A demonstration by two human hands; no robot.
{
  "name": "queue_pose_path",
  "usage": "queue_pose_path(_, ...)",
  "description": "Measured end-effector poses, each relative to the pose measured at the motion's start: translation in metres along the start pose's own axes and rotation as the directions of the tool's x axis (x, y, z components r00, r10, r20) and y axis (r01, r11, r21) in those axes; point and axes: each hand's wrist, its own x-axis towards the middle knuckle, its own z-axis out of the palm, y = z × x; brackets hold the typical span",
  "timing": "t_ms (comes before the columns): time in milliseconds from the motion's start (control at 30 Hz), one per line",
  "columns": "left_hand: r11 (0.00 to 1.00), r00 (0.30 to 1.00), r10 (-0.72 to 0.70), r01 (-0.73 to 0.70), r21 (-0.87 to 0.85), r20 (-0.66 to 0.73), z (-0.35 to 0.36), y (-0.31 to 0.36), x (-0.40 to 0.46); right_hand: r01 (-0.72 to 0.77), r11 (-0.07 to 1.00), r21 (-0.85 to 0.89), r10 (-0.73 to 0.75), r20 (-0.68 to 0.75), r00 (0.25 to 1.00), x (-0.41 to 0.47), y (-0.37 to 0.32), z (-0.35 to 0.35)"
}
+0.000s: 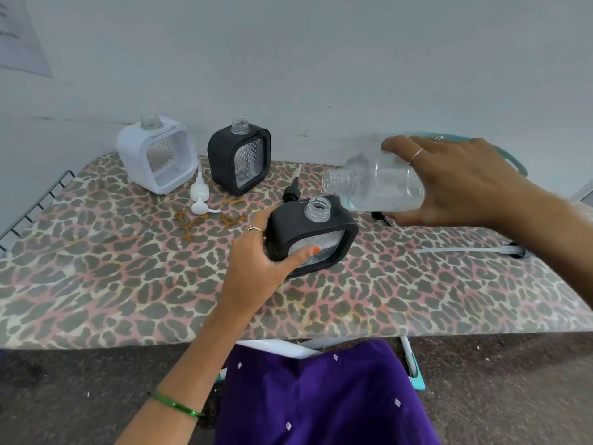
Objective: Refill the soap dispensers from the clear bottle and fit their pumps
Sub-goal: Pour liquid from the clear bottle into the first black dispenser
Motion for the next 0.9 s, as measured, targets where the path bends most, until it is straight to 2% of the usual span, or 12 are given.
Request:
queue_pose_path(200,1.000,1.000,-0.008,0.008,-0.010,0.006,0.000,0.003,-0.001,-0.090,0.961,0.260,0.119,-0.100,0.988,-0.002,-0.014,0.007)
queue_pose_path(333,0.999,1.000,-0.015,0.015,-0.041,0.017,-0.001,0.003,-0.001,-0.146,0.841,0.521,0.241,-0.120,0.963,-0.004,-0.020,0.013)
queue_pose_path(533,0.999,1.000,-0.024,0.025,-0.043,0.020,-0.001,0.003,-0.002,-0.164,0.630,0.759,0.416,-0.152,0.896,-0.014,-0.020,0.027)
queue_pose_path(700,0.999,0.999,-0.030,0.031,-0.029,0.014,0.000,0.004,-0.001,-0.209,0.380,0.901,0.594,-0.065,0.802,-0.030,-0.014,0.049)
queue_pose_path(900,0.999,0.999,-0.052,0.052,-0.009,0.005,0.001,0.002,-0.002,-0.261,0.203,0.944,0.756,0.018,0.654,-0.056,-0.003,0.078)
